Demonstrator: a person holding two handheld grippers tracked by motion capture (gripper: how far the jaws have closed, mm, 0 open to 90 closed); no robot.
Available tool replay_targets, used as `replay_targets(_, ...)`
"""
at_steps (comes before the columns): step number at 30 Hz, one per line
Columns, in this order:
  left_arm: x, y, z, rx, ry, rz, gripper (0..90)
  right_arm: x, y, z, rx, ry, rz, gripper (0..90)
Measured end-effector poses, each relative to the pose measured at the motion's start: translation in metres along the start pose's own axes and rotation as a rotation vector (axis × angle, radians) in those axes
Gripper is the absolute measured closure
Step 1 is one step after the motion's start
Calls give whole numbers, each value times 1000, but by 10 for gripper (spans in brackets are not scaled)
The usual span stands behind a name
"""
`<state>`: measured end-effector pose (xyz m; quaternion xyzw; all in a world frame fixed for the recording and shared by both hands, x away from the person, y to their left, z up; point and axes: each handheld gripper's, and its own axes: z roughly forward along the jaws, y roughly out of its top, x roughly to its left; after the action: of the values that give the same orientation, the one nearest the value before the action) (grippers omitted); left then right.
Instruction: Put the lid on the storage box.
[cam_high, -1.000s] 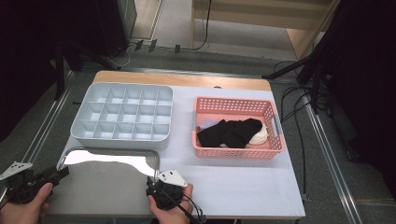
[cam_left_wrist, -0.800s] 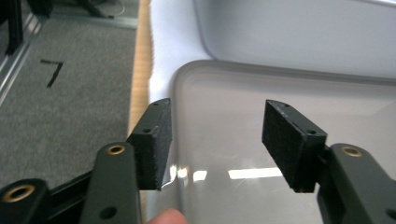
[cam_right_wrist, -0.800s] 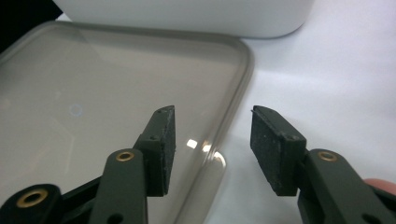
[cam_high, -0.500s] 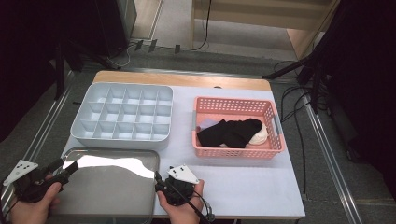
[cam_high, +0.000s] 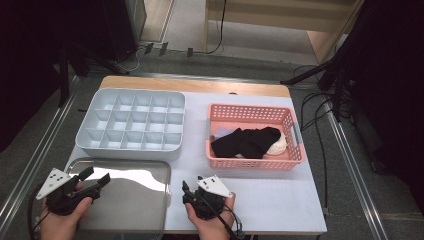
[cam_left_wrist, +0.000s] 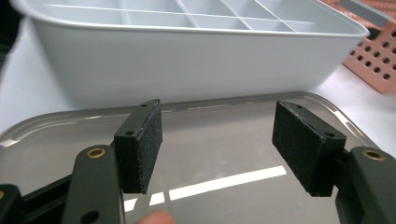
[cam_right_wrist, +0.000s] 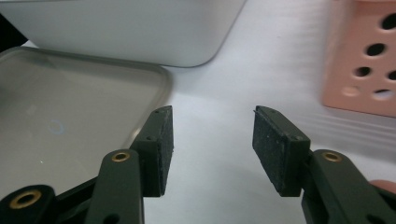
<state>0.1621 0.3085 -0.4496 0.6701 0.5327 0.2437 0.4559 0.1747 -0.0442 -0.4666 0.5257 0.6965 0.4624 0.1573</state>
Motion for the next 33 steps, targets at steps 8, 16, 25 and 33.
replay_targets(8, -26, 4, 19, -6, -62, 19, 334, -23, -1, -10, -15, -34, 3, 489)
replay_targets(16, -47, 7, 41, -10, -92, 54, 303, -40, 3, -24, -46, -56, 4, 489)
replay_targets(25, -59, 7, 61, 4, -109, 64, 288, -60, 4, -37, -82, -89, 11, 491)
replay_targets(33, -61, 3, 63, 17, -148, 110, 180, -77, 5, -46, -108, -125, 11, 492)
